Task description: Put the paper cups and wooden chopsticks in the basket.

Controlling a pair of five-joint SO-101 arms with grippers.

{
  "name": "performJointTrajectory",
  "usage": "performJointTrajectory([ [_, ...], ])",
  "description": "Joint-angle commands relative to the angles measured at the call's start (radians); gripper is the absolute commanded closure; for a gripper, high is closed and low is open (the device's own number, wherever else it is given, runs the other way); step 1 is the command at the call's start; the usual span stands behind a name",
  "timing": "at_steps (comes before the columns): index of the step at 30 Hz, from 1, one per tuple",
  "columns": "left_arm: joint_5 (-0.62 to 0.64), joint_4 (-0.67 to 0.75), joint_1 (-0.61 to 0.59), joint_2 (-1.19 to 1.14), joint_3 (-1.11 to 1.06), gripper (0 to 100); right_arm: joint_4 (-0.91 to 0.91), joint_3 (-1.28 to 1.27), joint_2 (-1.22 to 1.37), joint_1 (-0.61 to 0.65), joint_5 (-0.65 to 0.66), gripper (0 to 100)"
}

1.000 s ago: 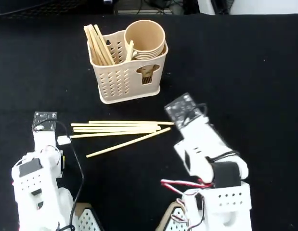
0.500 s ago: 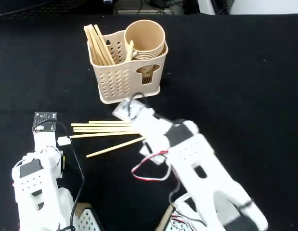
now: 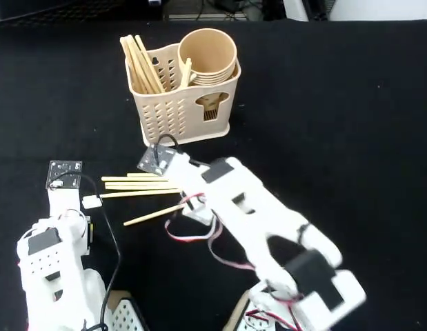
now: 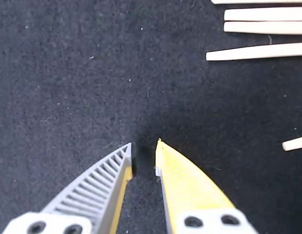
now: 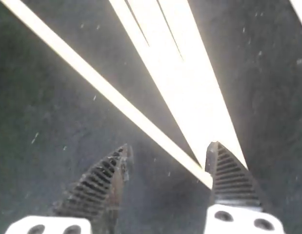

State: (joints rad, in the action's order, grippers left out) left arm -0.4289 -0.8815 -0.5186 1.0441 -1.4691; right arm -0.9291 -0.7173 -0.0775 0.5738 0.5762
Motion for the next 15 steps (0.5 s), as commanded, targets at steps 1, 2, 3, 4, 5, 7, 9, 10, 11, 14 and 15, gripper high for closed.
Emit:
performJointTrajectory([
  [1,0.000,0.017,-0.010,0.014,0.004,91,0.014,0.107,0.074,0.011,0.008,73.7],
  [2,0.000,0.017,-0.010,0.014,0.004,91,0.014,0.114,0.094,0.012,0.009,73.7],
  [3,0.000,0.017,-0.010,0.014,0.004,91,0.014,0.119,0.113,0.012,0.011,73.7],
  [4,0.000,0.017,-0.010,0.014,0.004,91,0.014,0.119,0.128,0.012,0.011,73.7],
  [5,0.000,0.017,-0.010,0.014,0.004,91,0.014,0.119,0.140,0.012,0.011,73.7],
  [7,0.000,0.017,-0.010,0.014,0.004,91,0.014,0.119,0.165,0.012,0.011,73.7],
  [9,0.000,0.017,-0.010,0.014,0.004,91,0.014,0.119,0.180,0.012,0.011,73.9],
  [10,0.000,0.017,-0.010,0.014,0.004,91,0.014,0.117,0.186,0.012,0.011,75.3],
  [11,0.000,0.017,-0.010,0.014,0.004,91,0.014,0.117,0.188,0.012,0.011,77.8],
  [14,0.000,0.017,-0.010,0.014,0.004,91,0.014,0.114,0.188,0.012,0.008,89.4],
  [15,0.000,0.017,-0.010,0.014,0.004,91,0.009,0.114,0.188,0.012,0.006,93.2],
])
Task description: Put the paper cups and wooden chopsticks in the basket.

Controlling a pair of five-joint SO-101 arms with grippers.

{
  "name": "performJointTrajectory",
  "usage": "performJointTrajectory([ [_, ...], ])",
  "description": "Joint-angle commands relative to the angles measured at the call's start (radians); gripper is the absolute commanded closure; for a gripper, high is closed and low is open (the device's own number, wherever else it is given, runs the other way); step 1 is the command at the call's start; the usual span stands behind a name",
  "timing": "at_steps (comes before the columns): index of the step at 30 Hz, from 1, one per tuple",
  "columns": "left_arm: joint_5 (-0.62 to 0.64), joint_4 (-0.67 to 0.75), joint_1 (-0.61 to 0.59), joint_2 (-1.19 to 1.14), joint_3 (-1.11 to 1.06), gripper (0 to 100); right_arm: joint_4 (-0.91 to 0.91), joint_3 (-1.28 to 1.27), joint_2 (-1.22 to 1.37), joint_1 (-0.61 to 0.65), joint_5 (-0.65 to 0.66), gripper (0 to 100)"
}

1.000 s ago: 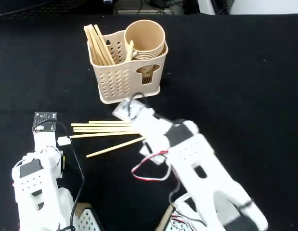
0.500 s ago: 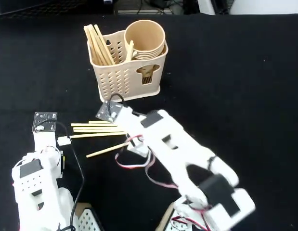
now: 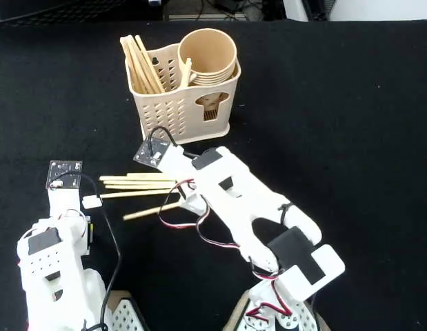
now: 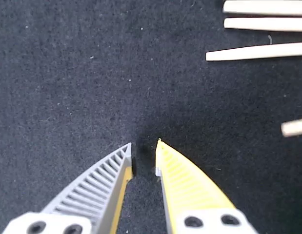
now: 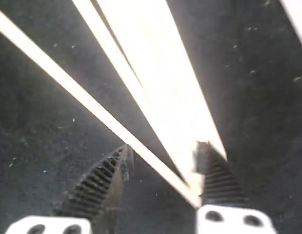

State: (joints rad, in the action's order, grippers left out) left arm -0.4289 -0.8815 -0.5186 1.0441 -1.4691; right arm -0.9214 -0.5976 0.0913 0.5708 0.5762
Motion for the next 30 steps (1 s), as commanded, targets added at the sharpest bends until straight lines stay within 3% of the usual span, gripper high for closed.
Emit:
performJointTrajectory([
  [1,0.000,0.017,-0.010,0.014,0.004,91,-0.011,-0.004,0.019,0.015,0.006,96.4],
  [12,0.000,0.017,-0.010,0.014,0.004,91,-0.124,-0.018,-0.001,0.012,0.005,98.6],
  [20,0.000,0.018,-0.010,0.014,0.004,91,-0.127,-0.142,-0.223,0.015,0.011,98.5],
  [22,0.000,0.018,-0.010,0.014,0.004,91,-0.130,-0.153,-0.234,0.015,0.011,94.9],
  [27,0.000,0.018,-0.010,0.014,0.004,91,-0.127,-0.180,-0.234,0.021,0.012,74.5],
  [30,0.000,0.018,-0.010,0.014,0.004,91,-0.129,-0.180,-0.234,0.054,0.012,73.3],
])
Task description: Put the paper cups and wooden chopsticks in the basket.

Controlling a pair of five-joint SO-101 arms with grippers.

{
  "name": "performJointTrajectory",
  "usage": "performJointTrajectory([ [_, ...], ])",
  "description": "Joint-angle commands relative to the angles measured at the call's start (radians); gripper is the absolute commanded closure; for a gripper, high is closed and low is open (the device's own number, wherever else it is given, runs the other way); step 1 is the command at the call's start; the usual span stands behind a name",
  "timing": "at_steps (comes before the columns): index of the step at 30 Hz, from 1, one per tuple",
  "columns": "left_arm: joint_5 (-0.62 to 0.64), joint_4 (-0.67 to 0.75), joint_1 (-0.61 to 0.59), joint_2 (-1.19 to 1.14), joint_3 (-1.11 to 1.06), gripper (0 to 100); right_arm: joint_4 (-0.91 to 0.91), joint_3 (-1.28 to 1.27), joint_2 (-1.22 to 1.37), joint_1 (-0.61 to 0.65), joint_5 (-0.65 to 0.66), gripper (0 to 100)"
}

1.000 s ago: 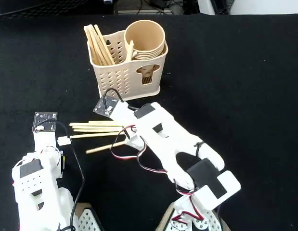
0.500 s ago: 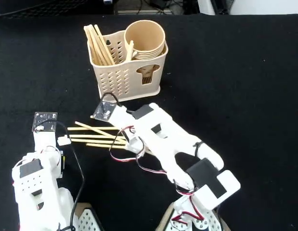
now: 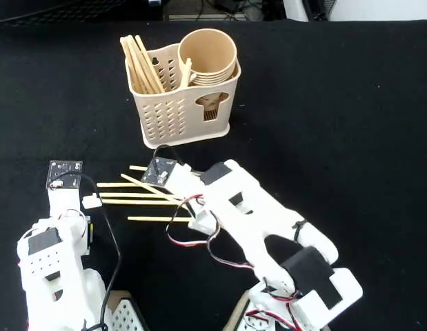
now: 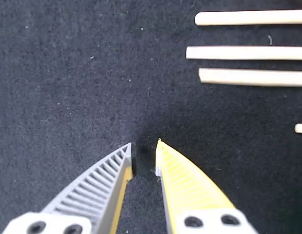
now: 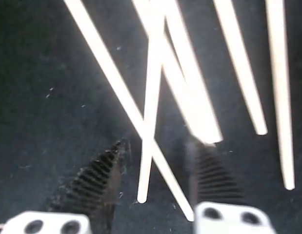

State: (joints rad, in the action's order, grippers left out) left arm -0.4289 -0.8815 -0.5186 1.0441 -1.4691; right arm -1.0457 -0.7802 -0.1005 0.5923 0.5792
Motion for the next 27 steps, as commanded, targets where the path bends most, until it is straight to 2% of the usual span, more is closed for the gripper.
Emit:
performJointTrajectory([
  [1,0.000,0.018,-0.010,0.014,0.004,91,-0.003,0.002,-0.042,0.051,0.009,74.1],
  [6,0.000,0.018,-0.010,0.014,0.004,91,0.012,0.002,-0.036,0.143,0.003,78.0],
  [12,0.000,0.018,-0.010,0.014,0.004,91,0.084,0.015,0.114,0.147,0.002,79.0],
  [15,0.000,0.018,-0.010,0.014,0.004,91,0.048,0.053,0.147,0.147,0.002,80.0],
  [21,0.000,0.018,-0.010,0.014,0.004,91,0.028,0.050,0.099,0.147,0.000,99.1],
  [27,-0.002,0.018,-0.010,0.014,0.004,91,-0.041,0.053,-0.036,0.146,0.000,98.5],
])
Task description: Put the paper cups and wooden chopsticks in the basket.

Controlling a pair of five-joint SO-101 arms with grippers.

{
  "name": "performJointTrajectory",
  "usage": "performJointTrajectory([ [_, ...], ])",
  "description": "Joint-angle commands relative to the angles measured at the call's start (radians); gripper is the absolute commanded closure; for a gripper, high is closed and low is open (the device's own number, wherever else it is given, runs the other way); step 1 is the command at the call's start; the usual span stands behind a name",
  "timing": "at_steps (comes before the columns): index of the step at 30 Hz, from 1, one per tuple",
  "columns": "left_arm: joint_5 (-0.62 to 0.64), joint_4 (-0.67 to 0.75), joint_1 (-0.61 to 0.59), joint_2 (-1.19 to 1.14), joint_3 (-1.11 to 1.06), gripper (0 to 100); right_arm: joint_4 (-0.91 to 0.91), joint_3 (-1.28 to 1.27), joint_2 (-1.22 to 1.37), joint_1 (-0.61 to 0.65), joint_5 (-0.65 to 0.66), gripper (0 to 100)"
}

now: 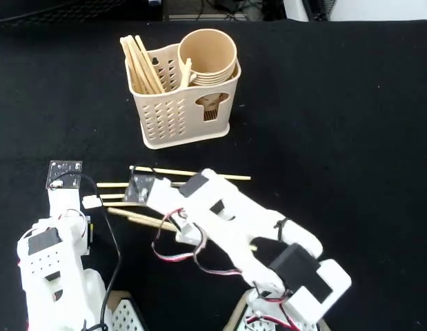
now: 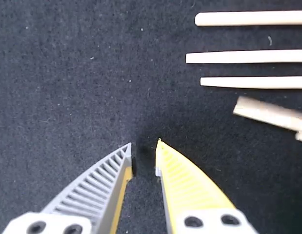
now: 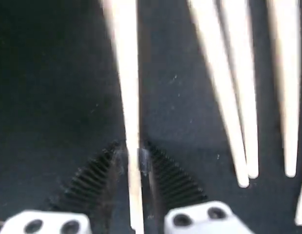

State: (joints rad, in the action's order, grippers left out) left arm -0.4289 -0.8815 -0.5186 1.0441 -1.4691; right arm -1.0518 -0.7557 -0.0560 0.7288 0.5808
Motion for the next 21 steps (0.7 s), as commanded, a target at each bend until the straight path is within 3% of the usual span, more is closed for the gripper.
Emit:
performJointTrajectory([
  [1,-0.002,0.018,-0.010,0.014,0.004,91,-0.043,0.027,-0.097,0.011,-0.002,98.5],
  [8,-0.002,0.018,-0.010,0.014,0.004,91,-0.055,0.025,-0.102,0.009,0.003,98.5],
  [12,-0.002,0.018,-0.010,0.014,0.004,91,-0.055,0.039,-0.119,-0.055,0.002,98.6],
  [16,-0.002,0.018,-0.010,0.014,0.004,91,-0.086,0.074,-0.239,-0.110,-0.002,98.6],
  [21,-0.002,0.018,-0.010,0.014,0.004,91,-0.196,0.185,-0.470,-0.112,-0.098,98.6],
])
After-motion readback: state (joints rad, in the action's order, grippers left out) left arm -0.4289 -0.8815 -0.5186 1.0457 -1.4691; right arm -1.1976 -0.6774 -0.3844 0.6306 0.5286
